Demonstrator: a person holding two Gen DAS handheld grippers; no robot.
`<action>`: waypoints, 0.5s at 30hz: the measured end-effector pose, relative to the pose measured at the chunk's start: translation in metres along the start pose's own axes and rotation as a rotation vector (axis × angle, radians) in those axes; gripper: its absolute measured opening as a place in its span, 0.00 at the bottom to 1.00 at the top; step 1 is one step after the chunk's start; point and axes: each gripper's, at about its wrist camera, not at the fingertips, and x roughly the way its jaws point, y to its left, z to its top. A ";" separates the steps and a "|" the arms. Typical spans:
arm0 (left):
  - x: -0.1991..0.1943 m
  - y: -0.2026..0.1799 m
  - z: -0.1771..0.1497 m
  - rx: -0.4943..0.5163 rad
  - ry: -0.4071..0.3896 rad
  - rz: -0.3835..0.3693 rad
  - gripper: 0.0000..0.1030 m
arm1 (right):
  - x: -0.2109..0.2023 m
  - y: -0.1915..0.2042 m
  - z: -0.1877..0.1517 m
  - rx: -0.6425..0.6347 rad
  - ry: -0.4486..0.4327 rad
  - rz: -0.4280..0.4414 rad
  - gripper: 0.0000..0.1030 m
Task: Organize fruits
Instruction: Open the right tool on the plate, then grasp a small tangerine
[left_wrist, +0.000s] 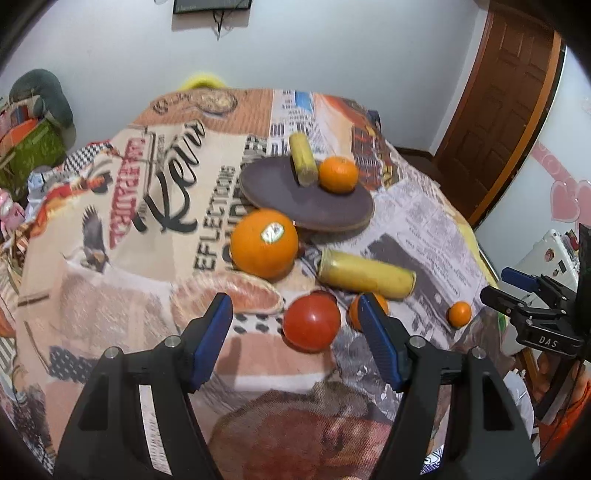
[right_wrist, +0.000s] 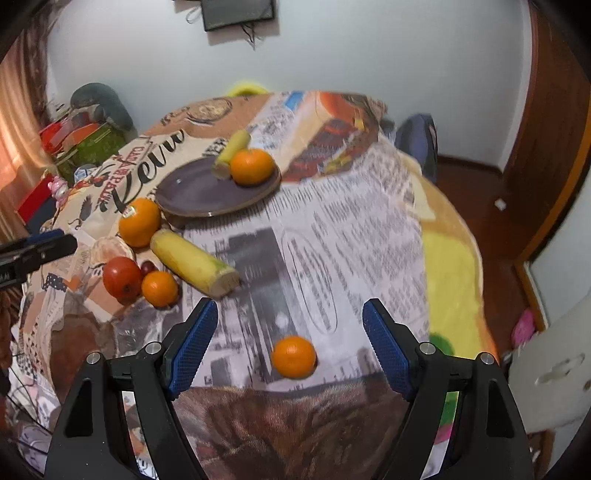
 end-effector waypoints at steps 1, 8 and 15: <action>0.005 -0.002 -0.003 0.003 0.012 0.000 0.68 | 0.004 -0.002 -0.003 0.009 0.015 0.006 0.76; 0.032 -0.012 -0.014 0.016 0.070 0.000 0.68 | 0.033 -0.005 -0.022 0.030 0.116 0.031 0.62; 0.048 -0.017 -0.014 0.038 0.083 0.010 0.68 | 0.048 -0.010 -0.034 0.045 0.167 0.046 0.42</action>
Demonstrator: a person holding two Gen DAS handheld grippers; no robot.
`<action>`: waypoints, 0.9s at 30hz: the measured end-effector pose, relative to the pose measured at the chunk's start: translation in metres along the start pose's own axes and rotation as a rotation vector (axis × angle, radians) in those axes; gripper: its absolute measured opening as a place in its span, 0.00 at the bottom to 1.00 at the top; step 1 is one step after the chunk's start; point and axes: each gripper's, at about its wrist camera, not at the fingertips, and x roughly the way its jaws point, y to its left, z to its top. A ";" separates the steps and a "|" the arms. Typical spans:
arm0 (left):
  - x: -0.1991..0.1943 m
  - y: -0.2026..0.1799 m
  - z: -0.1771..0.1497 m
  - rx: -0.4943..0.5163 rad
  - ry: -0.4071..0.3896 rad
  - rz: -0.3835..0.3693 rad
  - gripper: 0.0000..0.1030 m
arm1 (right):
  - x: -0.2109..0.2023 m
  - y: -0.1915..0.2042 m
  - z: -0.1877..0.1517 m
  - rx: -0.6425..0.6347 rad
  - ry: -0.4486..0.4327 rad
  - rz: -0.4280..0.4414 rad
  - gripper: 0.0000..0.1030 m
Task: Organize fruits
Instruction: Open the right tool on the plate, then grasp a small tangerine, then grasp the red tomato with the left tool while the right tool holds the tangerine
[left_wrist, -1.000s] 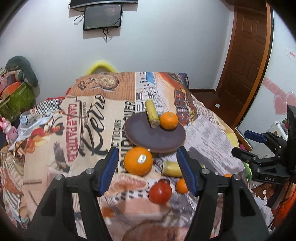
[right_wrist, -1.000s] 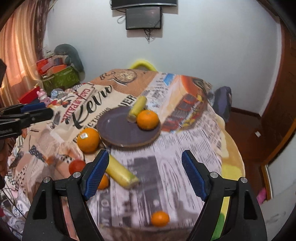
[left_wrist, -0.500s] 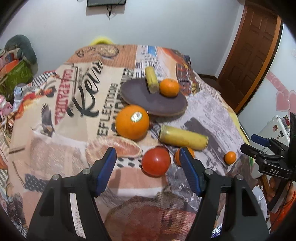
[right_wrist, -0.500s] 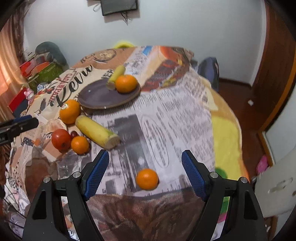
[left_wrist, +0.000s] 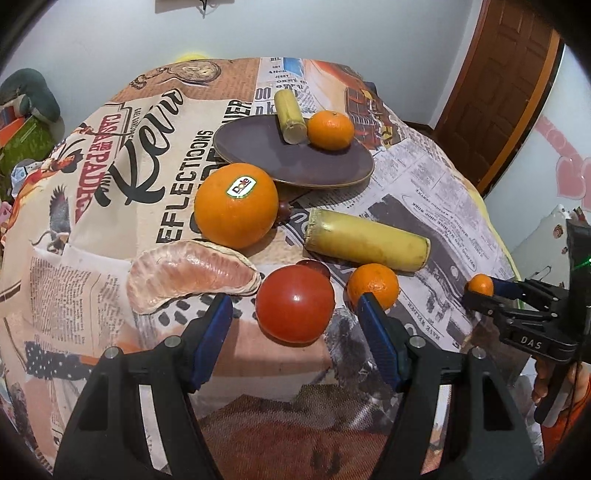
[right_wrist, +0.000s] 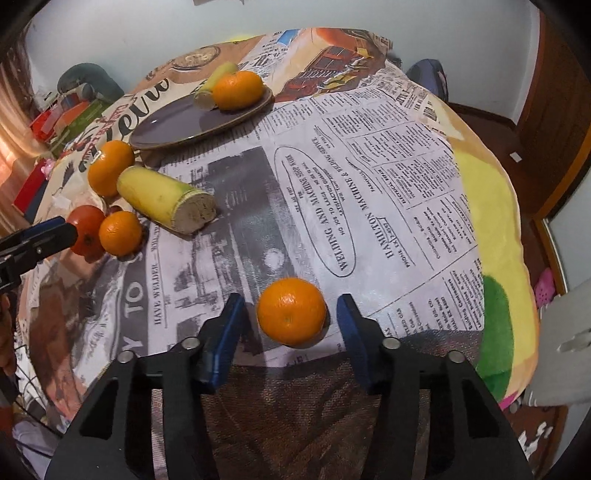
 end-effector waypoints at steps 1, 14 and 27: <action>0.002 0.000 0.000 0.000 0.002 0.001 0.68 | -0.001 -0.001 0.000 0.000 -0.003 0.000 0.39; 0.011 0.007 0.002 -0.027 0.016 -0.031 0.45 | -0.012 0.006 0.012 -0.018 -0.058 0.027 0.31; -0.032 0.017 0.028 -0.046 -0.114 -0.025 0.45 | -0.021 0.023 0.046 -0.075 -0.131 0.031 0.31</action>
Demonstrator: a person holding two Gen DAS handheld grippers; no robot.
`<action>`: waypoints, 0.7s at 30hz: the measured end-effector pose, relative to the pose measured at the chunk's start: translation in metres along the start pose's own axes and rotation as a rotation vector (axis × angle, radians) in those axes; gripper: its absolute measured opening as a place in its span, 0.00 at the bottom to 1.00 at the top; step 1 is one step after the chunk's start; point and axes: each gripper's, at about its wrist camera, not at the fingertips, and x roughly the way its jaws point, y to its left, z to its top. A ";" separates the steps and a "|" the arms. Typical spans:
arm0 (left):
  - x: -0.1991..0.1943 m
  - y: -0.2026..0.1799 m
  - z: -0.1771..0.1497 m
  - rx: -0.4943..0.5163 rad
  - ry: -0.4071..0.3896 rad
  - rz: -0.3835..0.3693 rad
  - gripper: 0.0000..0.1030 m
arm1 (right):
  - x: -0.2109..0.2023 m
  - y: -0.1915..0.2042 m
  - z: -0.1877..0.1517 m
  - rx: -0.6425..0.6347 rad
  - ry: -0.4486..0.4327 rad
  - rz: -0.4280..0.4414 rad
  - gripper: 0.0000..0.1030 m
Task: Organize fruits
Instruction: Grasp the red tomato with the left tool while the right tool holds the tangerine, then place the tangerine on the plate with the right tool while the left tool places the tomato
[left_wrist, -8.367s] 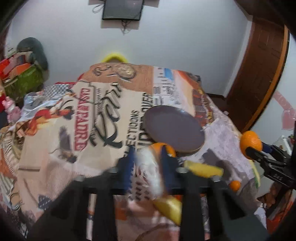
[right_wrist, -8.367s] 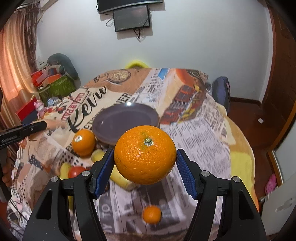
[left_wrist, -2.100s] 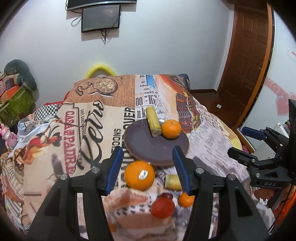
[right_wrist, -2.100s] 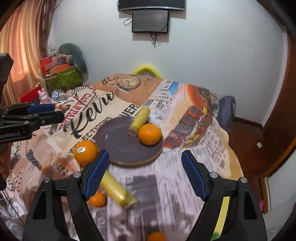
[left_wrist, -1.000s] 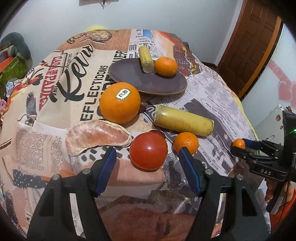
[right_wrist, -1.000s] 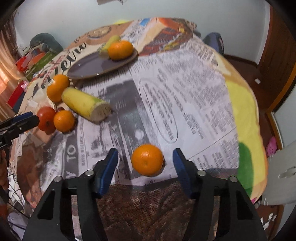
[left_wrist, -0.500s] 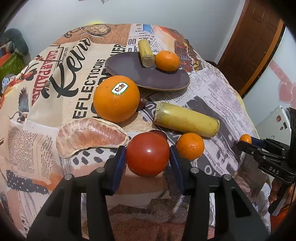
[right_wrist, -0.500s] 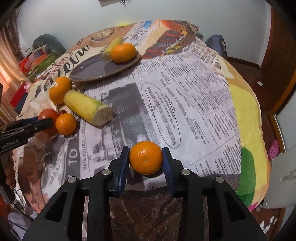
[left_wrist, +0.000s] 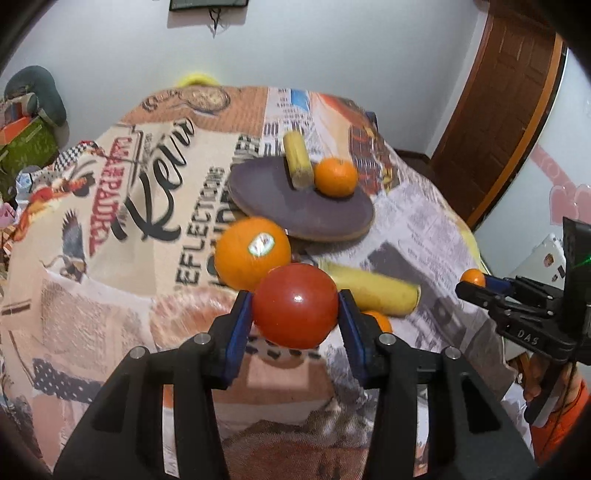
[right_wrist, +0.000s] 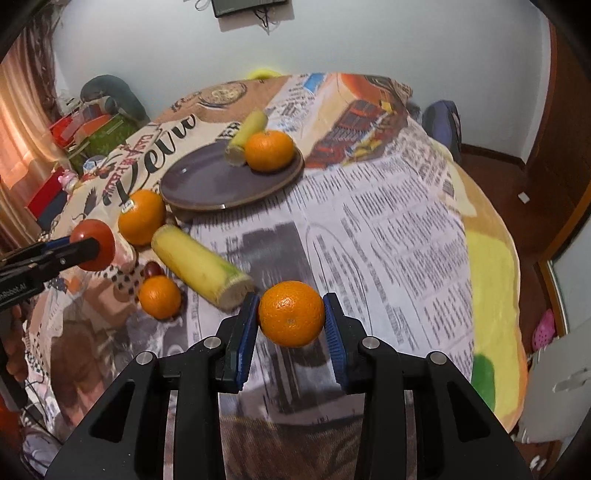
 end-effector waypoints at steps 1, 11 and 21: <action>-0.003 0.001 0.003 0.000 -0.012 0.003 0.45 | 0.000 0.001 0.002 -0.004 -0.005 0.000 0.31; -0.013 0.006 0.039 -0.004 -0.091 0.011 0.45 | -0.004 0.018 0.042 -0.048 -0.089 0.024 0.31; 0.004 0.009 0.070 0.015 -0.110 0.014 0.45 | 0.010 0.033 0.077 -0.109 -0.131 0.027 0.31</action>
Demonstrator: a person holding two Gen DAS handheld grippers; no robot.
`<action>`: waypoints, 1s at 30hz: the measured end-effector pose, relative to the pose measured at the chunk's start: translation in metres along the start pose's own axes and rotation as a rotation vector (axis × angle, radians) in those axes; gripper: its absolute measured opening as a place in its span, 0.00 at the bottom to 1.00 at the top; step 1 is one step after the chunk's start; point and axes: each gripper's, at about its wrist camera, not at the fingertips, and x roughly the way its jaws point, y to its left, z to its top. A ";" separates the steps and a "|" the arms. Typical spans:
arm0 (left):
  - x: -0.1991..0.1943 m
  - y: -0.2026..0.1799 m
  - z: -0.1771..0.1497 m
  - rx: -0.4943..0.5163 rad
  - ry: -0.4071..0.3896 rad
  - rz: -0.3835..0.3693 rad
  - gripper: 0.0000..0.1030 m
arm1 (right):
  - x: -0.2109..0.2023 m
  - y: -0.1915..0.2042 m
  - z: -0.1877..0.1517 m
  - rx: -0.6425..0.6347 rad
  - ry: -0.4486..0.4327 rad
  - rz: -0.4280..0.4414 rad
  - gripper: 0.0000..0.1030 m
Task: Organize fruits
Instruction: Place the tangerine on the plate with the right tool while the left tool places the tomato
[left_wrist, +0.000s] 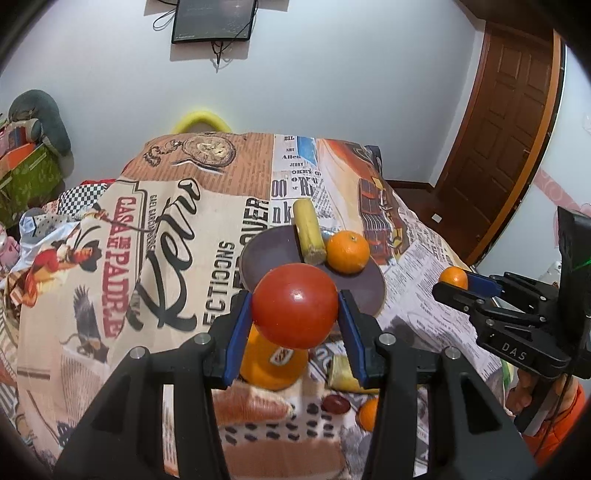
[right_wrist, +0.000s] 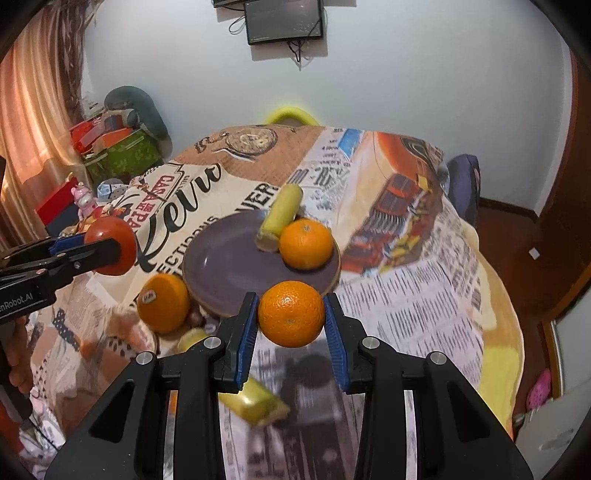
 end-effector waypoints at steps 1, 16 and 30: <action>0.004 0.000 0.004 0.004 0.000 -0.001 0.45 | 0.003 0.001 0.003 -0.005 -0.003 0.002 0.31; 0.060 0.007 0.041 0.036 0.010 0.006 0.45 | 0.049 0.001 0.032 -0.036 -0.001 0.014 0.31; 0.118 0.019 0.035 0.054 0.136 -0.001 0.45 | 0.104 0.016 0.026 -0.081 0.094 0.066 0.31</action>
